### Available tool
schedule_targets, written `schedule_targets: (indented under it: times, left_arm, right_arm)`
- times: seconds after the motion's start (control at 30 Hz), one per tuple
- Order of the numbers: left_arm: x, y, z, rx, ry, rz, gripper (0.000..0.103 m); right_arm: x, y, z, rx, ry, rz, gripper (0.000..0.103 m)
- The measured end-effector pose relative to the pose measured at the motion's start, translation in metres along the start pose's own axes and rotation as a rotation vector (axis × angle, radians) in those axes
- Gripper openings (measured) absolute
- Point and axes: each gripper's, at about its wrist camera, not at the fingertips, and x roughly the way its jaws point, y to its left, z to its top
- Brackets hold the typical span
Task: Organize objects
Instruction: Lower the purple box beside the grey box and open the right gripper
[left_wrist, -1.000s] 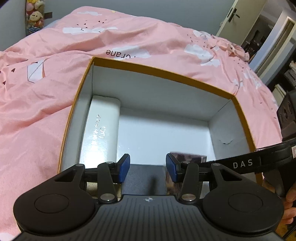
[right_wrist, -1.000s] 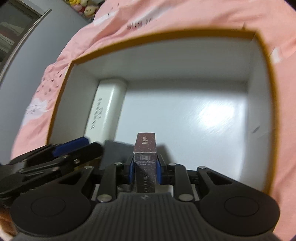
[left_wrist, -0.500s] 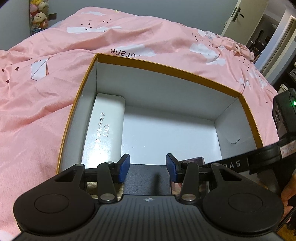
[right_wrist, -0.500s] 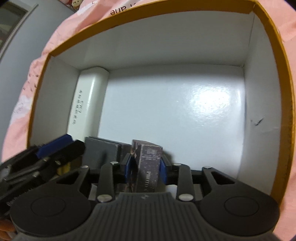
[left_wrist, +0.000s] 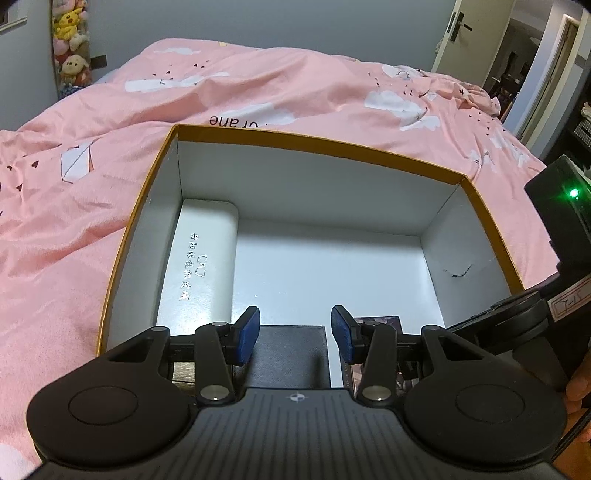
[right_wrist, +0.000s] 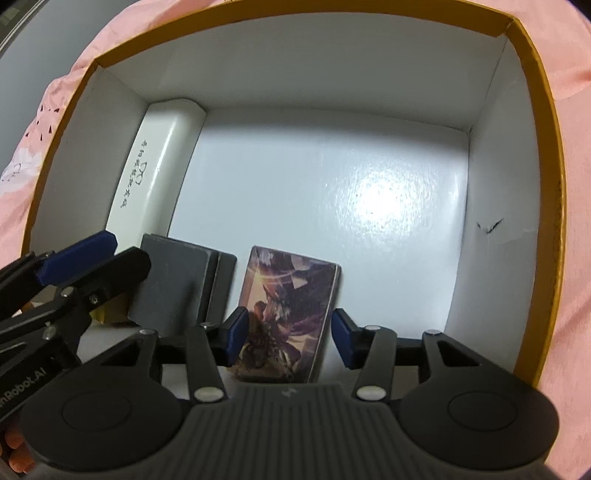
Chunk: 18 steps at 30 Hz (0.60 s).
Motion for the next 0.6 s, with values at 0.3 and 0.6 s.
schedule_targets:
  times: [0.3,0.6]
  left_arm:
    - [-0.001,-0.002,-0.004,-0.004,-0.001,-0.011,0.051]
    - [-0.009,-0.007,-0.004,0.004,-0.021,-0.013,0.051]
  right_arm:
    - [0.001,0.005,-0.005,-0.027,-0.015,0.03,0.029]
    - [-0.007,0.005,-0.012,-0.058,-0.074,0.019,0.026]
